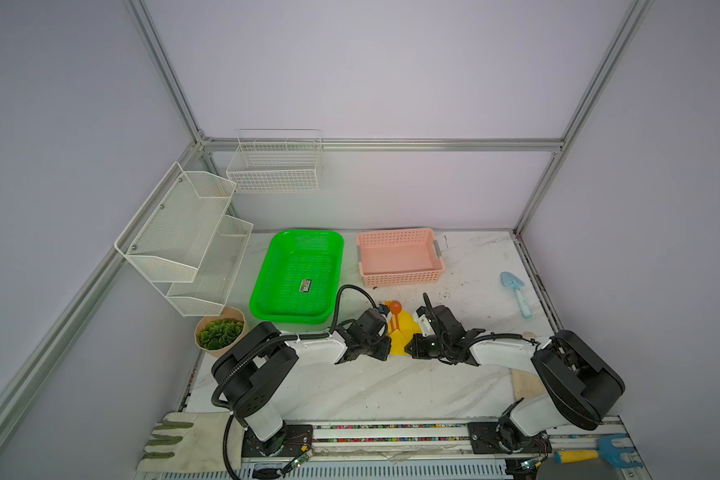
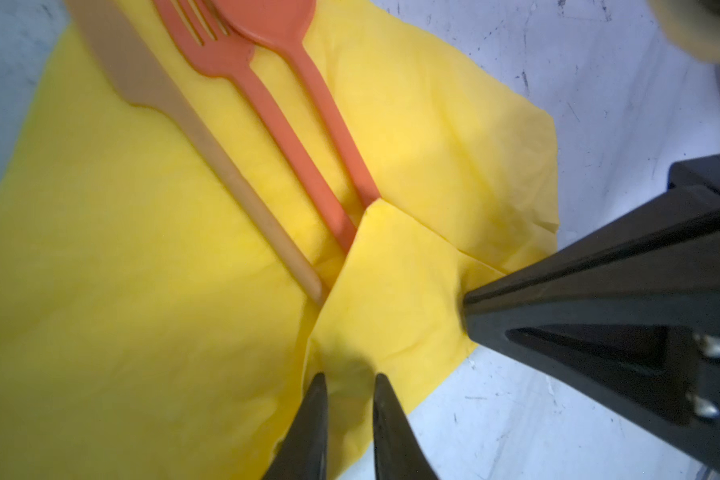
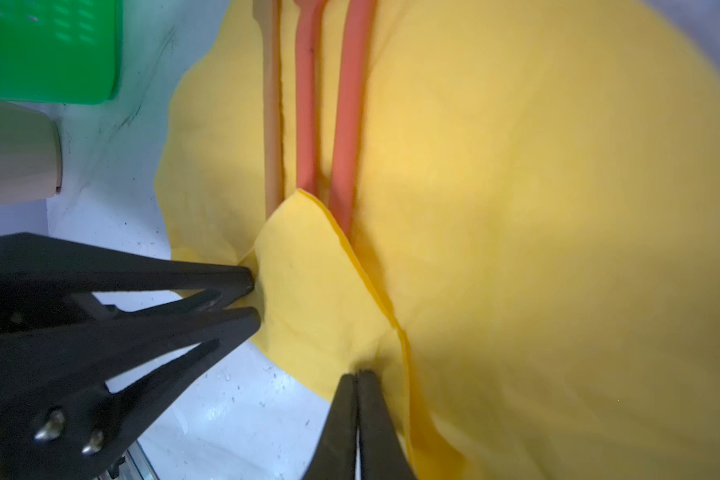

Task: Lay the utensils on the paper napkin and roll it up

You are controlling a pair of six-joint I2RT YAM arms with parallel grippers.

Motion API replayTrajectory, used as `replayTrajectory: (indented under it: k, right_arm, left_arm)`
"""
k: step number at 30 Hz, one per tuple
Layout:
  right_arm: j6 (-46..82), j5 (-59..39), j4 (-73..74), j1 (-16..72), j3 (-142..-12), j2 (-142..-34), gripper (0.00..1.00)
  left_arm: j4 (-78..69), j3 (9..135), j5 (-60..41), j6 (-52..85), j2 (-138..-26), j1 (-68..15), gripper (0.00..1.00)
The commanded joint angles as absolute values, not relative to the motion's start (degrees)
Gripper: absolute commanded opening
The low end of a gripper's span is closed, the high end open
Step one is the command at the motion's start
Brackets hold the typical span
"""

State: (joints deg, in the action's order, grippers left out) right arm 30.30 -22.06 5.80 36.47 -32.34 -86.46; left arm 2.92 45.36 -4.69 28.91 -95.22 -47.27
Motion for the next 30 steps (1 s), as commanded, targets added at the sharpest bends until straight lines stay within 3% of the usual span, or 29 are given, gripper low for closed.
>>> replayTrajectory:
  k: [1, 19, 26, 30]
  right_arm:
    - [28.69, -21.09, 5.19, 34.99, -30.82, -87.81, 0.09]
    - [28.39, -22.84, 5.0, 31.82, -30.06, -87.52, 0.09]
    - [28.55, -23.38, 4.93, 31.82, -30.53, -87.52, 0.09]
    - [28.65, -23.51, 5.18, 31.82, -30.59, -87.88, 0.09]
  left_arm:
    - [4.91, 43.1, -4.14, 28.21, -93.26, -46.82, 0.22]
    - [9.63, 42.56, -1.17, 27.1, -90.01, -45.54, 0.21]
    - [16.02, 52.4, -1.09, 25.62, -81.65, -45.2, 0.22]
    - [11.99, 55.53, -4.5, 25.99, -79.2, -46.12, 0.23]
